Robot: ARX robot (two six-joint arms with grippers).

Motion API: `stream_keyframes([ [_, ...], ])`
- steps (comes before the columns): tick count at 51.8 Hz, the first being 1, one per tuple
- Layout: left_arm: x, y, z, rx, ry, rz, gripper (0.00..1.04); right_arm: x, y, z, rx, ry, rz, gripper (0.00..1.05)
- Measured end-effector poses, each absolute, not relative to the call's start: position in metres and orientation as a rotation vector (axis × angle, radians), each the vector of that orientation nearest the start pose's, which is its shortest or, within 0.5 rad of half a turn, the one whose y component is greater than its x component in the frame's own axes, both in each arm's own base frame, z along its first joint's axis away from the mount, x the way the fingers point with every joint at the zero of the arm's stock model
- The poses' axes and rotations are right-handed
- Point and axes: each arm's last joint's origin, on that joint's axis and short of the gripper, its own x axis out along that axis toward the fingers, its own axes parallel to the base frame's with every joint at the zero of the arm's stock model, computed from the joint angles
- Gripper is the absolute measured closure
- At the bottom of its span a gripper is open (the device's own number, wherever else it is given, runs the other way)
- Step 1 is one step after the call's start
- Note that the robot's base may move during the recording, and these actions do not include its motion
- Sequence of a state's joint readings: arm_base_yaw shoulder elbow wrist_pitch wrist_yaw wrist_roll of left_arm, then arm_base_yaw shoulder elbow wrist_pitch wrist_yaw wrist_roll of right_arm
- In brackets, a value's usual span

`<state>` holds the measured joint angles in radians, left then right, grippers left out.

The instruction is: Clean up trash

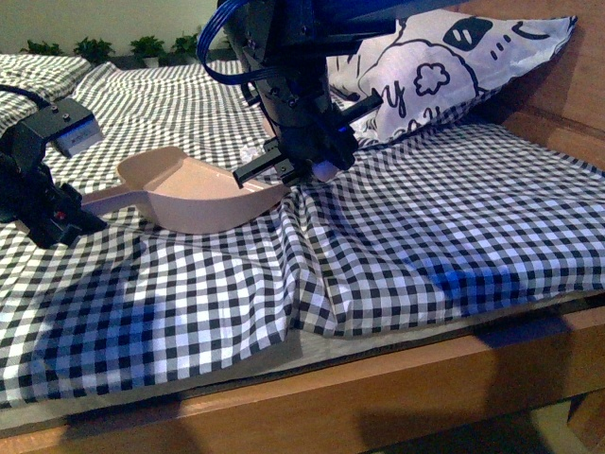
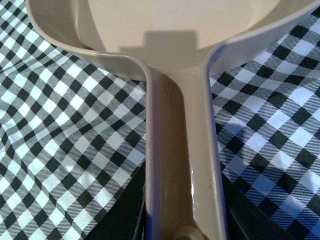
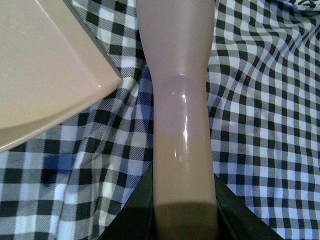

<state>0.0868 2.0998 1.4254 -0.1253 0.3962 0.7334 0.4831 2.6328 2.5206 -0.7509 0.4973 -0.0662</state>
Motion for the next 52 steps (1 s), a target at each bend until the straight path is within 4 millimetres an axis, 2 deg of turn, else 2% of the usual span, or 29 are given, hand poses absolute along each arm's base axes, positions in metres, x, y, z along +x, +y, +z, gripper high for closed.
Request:
stream_keyframes([
  [14, 0.447, 0.028, 0.158, 0.498, 0.629, -0.558, 0.78, 0.505, 0.246, 0.186, -0.428, 0.816, 0.069, 0.85],
  [21, 0.447, 0.028, 0.158, 0.499, 0.629, -0.558, 0.78, 0.497, 0.256, 0.189, -0.370, 0.874, 0.180, 0.85],
  [37, 0.447, 0.028, 0.158, 0.500, 0.630, -0.555, 0.78, 0.490, 0.269, 0.192, -0.301, 0.889, 0.284, 0.85],
  [42, 0.447, 0.028, 0.158, 0.499, 0.630, -0.555, 0.78, 0.483, 0.273, 0.203, -0.269, 0.892, 0.365, 0.85],
  [52, 0.447, 0.028, 0.158, 0.498, 0.629, -0.558, 0.78, 0.455, 0.275, 0.251, -0.243, 0.834, 0.529, 0.85],
])
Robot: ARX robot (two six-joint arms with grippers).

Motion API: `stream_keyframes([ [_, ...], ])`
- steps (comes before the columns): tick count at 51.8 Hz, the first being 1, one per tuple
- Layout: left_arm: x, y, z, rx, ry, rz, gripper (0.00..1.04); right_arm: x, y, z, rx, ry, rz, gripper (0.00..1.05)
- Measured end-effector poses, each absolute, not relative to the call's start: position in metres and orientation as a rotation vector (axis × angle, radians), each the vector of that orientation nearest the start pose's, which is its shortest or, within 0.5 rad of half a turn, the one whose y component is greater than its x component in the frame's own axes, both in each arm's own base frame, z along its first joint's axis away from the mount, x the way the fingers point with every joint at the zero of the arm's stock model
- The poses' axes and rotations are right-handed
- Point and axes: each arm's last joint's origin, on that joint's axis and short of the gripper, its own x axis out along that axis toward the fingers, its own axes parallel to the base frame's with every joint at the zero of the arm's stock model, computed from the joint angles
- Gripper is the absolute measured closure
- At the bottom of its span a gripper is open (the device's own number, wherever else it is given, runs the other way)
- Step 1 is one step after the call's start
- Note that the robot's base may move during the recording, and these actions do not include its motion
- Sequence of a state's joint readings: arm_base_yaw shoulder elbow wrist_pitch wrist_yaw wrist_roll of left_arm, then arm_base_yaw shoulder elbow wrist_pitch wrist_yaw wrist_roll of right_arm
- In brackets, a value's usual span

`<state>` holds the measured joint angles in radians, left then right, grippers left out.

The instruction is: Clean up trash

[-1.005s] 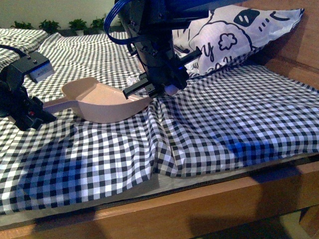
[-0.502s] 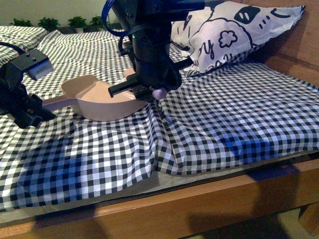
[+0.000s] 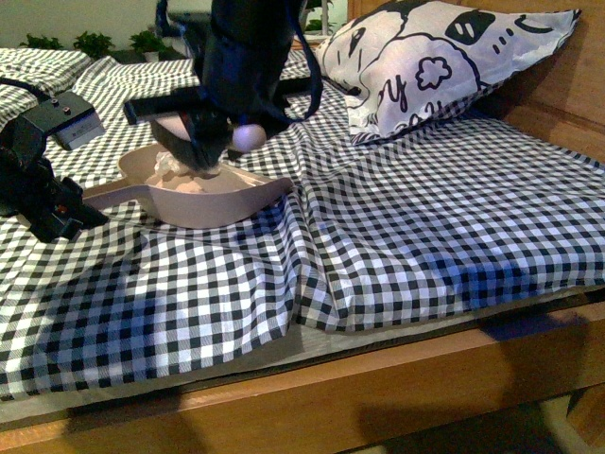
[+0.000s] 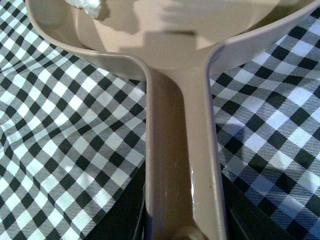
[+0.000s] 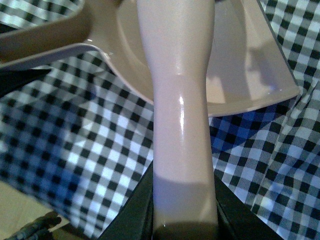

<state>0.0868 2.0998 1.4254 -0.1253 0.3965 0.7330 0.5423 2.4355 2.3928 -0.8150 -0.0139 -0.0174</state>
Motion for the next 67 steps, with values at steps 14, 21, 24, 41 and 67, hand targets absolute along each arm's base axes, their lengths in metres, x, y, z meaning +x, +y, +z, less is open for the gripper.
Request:
stream_keyframes([
  [14, 0.447, 0.028, 0.158, 0.498, 0.629, -0.558, 0.78, 0.437, 0.242, 0.303, -0.252, 0.732, 0.528, 0.85],
  [21, 0.447, 0.028, 0.158, 0.498, 0.629, -0.558, 0.78, 0.439, 0.220, 0.306, -0.242, 0.715, 0.479, 0.85],
  [24, 0.447, 0.028, 0.158, 0.498, 0.629, -0.558, 0.78, 0.439, 0.212, 0.306, -0.237, 0.709, 0.457, 0.85],
  [41, 0.447, 0.028, 0.158, 0.498, 0.629, -0.558, 0.78, 0.428, 0.133, 0.321, -0.180, 0.591, 0.250, 0.85],
  [67, 0.447, 0.028, 0.158, 0.498, 0.629, -0.558, 0.78, 0.320, -0.012, 0.388, 0.073, 0.416, 0.156, 0.85],
])
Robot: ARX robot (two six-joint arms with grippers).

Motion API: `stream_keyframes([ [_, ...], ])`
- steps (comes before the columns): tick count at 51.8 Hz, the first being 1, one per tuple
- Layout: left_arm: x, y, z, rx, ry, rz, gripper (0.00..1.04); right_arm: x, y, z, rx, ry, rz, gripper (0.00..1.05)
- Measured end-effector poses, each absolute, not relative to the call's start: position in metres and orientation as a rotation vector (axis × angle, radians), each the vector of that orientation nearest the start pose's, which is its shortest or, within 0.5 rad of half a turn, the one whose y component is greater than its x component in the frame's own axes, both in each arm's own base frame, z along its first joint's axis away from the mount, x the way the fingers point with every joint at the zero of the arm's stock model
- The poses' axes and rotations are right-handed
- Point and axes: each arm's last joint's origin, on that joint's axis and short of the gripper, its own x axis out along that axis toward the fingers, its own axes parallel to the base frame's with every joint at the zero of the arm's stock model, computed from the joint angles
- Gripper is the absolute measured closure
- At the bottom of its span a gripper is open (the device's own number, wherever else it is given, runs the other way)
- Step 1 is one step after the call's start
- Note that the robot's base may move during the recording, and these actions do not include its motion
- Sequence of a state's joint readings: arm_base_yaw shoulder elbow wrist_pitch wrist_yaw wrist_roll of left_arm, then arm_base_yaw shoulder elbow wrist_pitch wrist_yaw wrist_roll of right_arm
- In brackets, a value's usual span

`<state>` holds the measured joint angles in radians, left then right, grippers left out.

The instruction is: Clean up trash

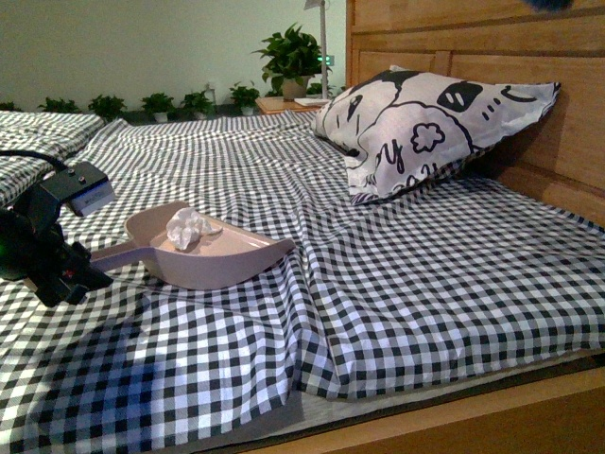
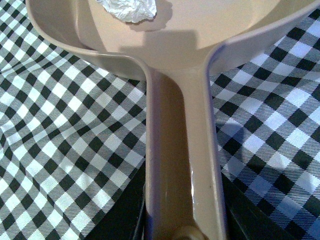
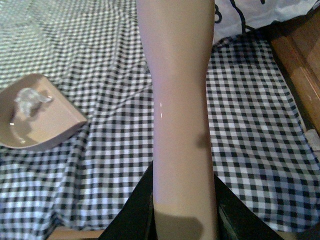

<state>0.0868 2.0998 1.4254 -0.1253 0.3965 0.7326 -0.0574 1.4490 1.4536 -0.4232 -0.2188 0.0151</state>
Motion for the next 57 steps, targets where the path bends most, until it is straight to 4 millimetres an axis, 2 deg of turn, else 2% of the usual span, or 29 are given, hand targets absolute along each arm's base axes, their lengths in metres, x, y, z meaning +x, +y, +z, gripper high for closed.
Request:
stream_keyframes([
  [6, 0.447, 0.028, 0.158, 0.498, 0.629, -0.558, 0.78, 0.282, -0.024, 0.403, 0.110, 0.363, 0.164, 0.85],
  [10, 0.447, 0.028, 0.158, 0.498, 0.629, -0.558, 0.78, 0.248, -0.035, 0.412, 0.134, 0.316, 0.162, 0.85],
  [13, 0.447, 0.028, 0.158, 0.498, 0.629, -0.558, 0.78, 0.233, -0.040, 0.414, 0.153, 0.300, 0.159, 0.85],
  [19, 0.447, 0.028, 0.158, 0.498, 0.629, -0.558, 0.78, 0.187, -0.052, 0.414, 0.205, 0.260, 0.159, 0.85],
  [32, 0.447, 0.028, 0.158, 0.498, 0.629, -0.558, 0.78, 0.137, -0.062, 0.402, 0.290, 0.217, 0.147, 0.85],
  [43, 0.447, 0.028, 0.158, 0.498, 0.629, -0.558, 0.78, 0.126, -0.059, 0.389, 0.340, 0.237, 0.172, 0.85],
  [57, 0.447, 0.028, 0.158, 0.498, 0.629, -0.558, 0.78, 0.132, -0.043, 0.386, 0.337, 0.254, 0.213, 0.85],
])
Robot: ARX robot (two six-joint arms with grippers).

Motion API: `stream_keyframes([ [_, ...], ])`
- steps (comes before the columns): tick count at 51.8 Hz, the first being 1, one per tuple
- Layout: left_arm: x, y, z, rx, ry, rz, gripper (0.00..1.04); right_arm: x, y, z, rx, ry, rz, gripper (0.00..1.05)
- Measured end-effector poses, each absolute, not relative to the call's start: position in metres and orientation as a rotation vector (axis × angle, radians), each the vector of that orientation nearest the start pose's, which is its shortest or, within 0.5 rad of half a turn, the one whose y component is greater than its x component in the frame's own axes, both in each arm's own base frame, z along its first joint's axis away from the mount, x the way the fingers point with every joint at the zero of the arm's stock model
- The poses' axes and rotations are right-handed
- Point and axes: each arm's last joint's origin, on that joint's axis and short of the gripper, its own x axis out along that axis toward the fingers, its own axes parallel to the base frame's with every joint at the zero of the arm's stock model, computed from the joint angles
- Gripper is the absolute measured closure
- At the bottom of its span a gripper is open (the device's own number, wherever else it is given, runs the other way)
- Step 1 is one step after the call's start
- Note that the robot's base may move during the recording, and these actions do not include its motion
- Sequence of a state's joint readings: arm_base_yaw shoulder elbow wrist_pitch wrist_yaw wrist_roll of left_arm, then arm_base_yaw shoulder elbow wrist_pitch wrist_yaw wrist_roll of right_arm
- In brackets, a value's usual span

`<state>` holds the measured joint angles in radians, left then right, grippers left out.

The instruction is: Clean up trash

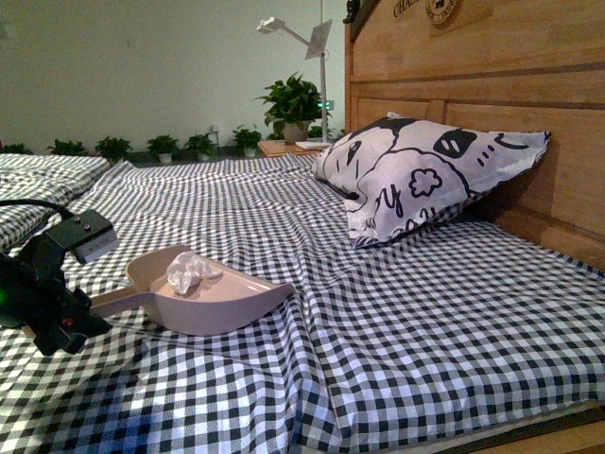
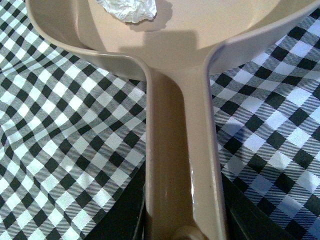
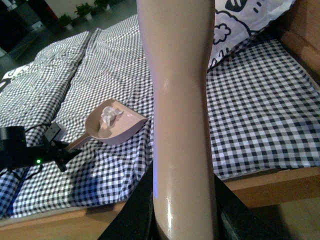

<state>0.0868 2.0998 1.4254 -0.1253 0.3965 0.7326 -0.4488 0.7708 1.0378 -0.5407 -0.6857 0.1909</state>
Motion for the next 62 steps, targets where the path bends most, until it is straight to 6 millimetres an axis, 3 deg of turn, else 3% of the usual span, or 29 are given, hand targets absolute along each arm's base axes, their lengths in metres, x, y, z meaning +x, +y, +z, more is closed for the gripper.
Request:
stream_keyframes([
  [22, 0.447, 0.028, 0.158, 0.498, 0.629, -0.557, 0.78, 0.133, -0.025, 0.388, 0.317, 0.252, 0.268, 0.85],
  [25, 0.448, 0.027, 0.154, 0.492, 0.599, -0.470, 0.78, 0.133, -0.025, 0.388, 0.317, 0.252, 0.269, 0.85],
  [28, 0.450, 0.024, 0.148, 0.343, 0.456, -0.155, 0.78, 0.133, -0.025, 0.388, 0.316, 0.252, 0.269, 0.85],
  [30, 0.452, 0.025, 0.150, 0.210, 0.356, -0.059, 0.78, 0.132, -0.025, 0.388, 0.316, 0.252, 0.270, 0.85],
  [35, 0.454, 0.027, 0.163, -0.022, 0.241, 0.010, 0.78, 0.132, -0.024, 0.388, 0.317, 0.251, 0.271, 0.85],
  [42, 0.452, 0.025, 0.169, -0.113, 0.222, 0.019, 0.78, 0.130, -0.024, 0.388, 0.321, 0.255, 0.284, 0.85],
  [48, 0.439, 0.017, 0.173, -0.139, 0.226, 0.012, 0.78, 0.124, -0.025, 0.388, 0.332, 0.260, 0.289, 0.85],
  [56, 0.409, 0.007, 0.209, -0.100, 0.156, 0.001, 0.78, 0.107, -0.022, 0.395, 0.342, 0.251, 0.320, 0.85],
  [62, 0.391, 0.005, 0.224, -0.058, 0.129, 0.001, 0.78, 0.103, -0.021, 0.399, 0.338, 0.241, 0.329, 0.85],
])
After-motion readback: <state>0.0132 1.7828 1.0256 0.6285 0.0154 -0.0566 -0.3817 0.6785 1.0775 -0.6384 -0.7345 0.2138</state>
